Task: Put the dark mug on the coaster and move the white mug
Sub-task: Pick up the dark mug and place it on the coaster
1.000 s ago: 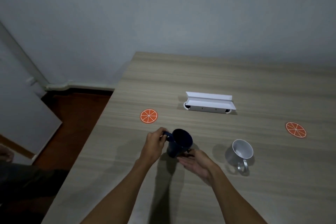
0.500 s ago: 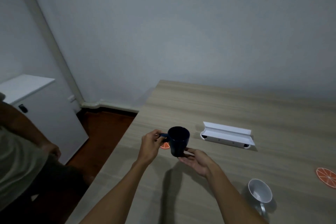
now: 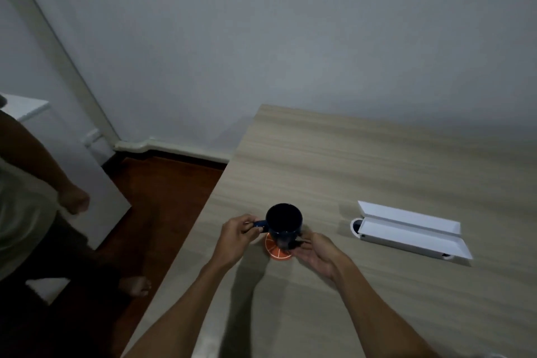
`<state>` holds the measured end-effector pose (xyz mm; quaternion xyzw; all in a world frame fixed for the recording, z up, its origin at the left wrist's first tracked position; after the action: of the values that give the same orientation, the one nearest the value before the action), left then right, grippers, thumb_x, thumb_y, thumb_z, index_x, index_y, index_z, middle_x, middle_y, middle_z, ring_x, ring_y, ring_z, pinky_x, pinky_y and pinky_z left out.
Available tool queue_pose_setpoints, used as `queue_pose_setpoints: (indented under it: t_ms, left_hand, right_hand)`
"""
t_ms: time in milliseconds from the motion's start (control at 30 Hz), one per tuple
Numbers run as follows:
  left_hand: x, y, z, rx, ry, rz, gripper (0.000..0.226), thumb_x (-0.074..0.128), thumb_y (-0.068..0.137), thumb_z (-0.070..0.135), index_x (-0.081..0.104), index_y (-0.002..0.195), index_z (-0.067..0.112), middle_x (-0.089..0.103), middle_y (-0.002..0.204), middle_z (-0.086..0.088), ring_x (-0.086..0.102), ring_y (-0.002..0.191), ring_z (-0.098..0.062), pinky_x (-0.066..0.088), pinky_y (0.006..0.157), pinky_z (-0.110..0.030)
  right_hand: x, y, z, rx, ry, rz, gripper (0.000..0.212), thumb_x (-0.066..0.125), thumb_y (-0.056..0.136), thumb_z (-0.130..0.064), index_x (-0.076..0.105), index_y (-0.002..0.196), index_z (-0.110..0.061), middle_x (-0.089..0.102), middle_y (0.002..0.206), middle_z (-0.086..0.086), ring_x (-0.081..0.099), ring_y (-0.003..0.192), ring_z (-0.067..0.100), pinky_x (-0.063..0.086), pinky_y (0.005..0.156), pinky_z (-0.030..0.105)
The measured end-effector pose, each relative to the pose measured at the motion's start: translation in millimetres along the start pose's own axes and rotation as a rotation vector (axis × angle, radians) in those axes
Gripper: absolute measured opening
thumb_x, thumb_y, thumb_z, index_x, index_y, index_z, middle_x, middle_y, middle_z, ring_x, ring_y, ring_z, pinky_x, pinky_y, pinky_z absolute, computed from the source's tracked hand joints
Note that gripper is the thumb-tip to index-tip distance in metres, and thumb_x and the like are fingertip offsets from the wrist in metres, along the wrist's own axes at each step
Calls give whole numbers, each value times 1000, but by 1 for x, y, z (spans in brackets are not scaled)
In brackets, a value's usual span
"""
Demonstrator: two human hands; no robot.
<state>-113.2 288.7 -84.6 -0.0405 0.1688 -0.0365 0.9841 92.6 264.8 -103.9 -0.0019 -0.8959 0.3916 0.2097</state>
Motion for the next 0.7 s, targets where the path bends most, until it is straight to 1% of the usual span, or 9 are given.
queue_pose_setpoints:
  t_ms: [33, 100, 167, 267, 333, 433, 500, 600, 700]
  left_hand:
    - [3, 4, -9, 4, 26, 7, 20, 67, 92, 1, 74, 95, 19, 79, 92, 0, 75, 90, -13, 60, 82, -31]
    - [8, 10, -23, 19, 76, 8, 16, 68, 92, 2, 75, 97, 16, 78, 90, 0, 74, 88, -12, 57, 77, -23]
    - [10, 14, -32, 25, 76, 19, 14, 69, 91, 2, 75, 98, 13, 78, 90, 1, 74, 88, -11, 55, 76, -19]
    - [9, 18, -36, 22, 76, 22, 12, 69, 92, 2, 74, 99, 10, 78, 91, -3, 74, 88, -14, 54, 76, -20]
    - [10, 19, -36, 17, 85, 23, 12, 69, 92, 2, 74, 99, 10, 78, 91, -4, 74, 88, -14, 53, 76, -21]
    - [11, 16, -34, 20, 85, 25, 13, 68, 92, 3, 74, 101, 11, 78, 94, -2, 74, 91, -12, 55, 78, -20]
    - [12, 14, -33, 25, 100, 23, 13, 68, 93, 3, 73, 102, 11, 78, 95, -2, 74, 92, -12, 56, 80, -23]
    - [13, 10, -34, 27, 97, 35, 13, 68, 93, 2, 73, 101, 10, 78, 95, -3, 74, 92, -11, 58, 82, -26]
    - [15, 6, -33, 35, 97, 40, 15, 69, 92, 0, 73, 102, 10, 78, 96, -2, 74, 93, -11, 61, 87, -32]
  right_hand:
    - [-1, 11, 5, 16, -23, 20, 23, 38, 95, 0, 61, 98, -1, 68, 98, 22, 66, 92, 29, 54, 87, 35]
    - [-2, 24, 12, 35, -50, 52, 26, 34, 94, 2, 60, 96, -2, 68, 95, 20, 67, 89, 27, 55, 83, 33]
    - [-6, 30, 14, 33, -49, 82, 28, 31, 95, 2, 58, 96, -6, 68, 96, 18, 67, 92, 27, 55, 82, 33]
    - [-10, 36, 13, 19, -82, 110, 30, 31, 96, 0, 59, 92, -9, 67, 99, 18, 62, 106, 31, 48, 103, 39]
    - [-9, 35, 13, 17, -132, 123, 28, 32, 96, -2, 59, 101, -8, 66, 108, 20, 61, 111, 32, 47, 104, 38]
    - [-6, 34, 14, 6, -182, 132, 30, 30, 97, -3, 52, 113, -15, 63, 120, 21, 59, 121, 32, 46, 105, 38]
    - [-6, 34, 16, -5, -213, 139, 34, 30, 97, -3, 53, 118, -15, 63, 125, 20, 59, 122, 31, 47, 104, 38]
    - [-9, 34, 18, -8, -248, 146, 39, 31, 96, -3, 57, 125, -7, 68, 118, 18, 64, 113, 27, 49, 100, 35]
    - [-9, 30, 19, -8, -226, 131, 37, 28, 94, 3, 56, 114, -10, 70, 94, 8, 65, 90, 18, 51, 89, 31]
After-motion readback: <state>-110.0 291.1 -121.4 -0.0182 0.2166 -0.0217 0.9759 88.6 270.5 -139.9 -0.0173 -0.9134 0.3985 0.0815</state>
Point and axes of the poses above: each hand's wrist, its own y-axis towards the middle knuckle, its own x-axis out of the palm, z = x × y, the point moved 5 cm from there along y, towards the middle knuckle
